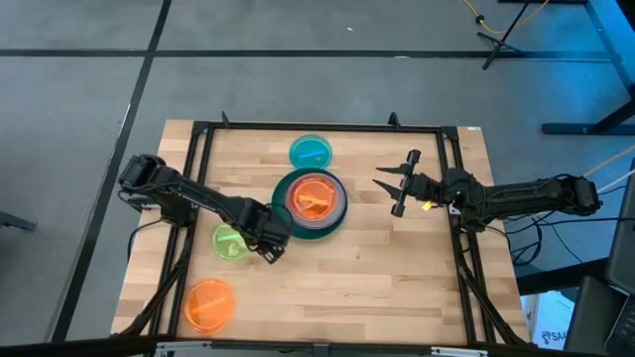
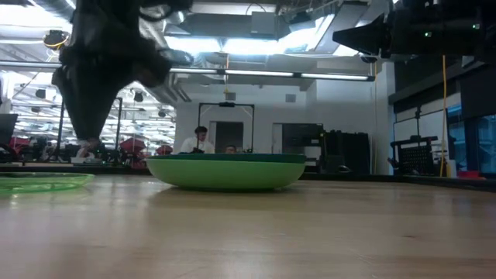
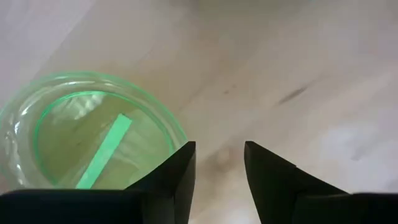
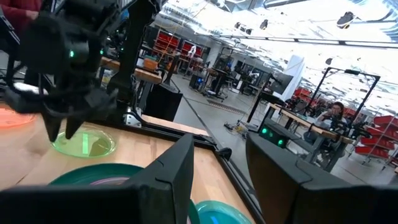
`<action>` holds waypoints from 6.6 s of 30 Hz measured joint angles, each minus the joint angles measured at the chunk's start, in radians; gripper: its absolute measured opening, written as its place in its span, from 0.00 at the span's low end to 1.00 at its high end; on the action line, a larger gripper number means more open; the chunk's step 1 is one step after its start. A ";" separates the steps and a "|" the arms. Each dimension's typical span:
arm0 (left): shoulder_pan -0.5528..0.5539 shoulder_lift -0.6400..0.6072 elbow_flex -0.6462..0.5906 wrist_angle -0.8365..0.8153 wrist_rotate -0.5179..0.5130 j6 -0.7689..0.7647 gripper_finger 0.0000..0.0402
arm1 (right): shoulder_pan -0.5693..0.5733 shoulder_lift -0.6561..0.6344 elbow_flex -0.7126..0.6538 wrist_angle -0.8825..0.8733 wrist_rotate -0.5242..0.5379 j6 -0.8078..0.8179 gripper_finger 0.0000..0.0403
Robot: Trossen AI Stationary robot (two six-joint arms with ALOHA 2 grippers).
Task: Stack plastic plates
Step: Stack the light green plate on top of the top orange plate, then stack the light blue plate on top of the light green plate
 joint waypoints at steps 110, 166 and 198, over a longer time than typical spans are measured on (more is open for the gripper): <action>0.075 0.191 0.206 0.355 -0.540 0.980 0.02 | 0.000 0.000 0.000 -0.031 0.002 -0.016 0.36; 0.509 0.066 0.254 0.294 -0.526 0.806 0.32 | 0.000 0.000 0.000 -0.045 0.002 -0.017 0.36; 0.997 0.087 0.014 0.664 -0.068 0.876 0.32 | 0.000 0.000 0.000 -0.029 0.002 -0.037 0.36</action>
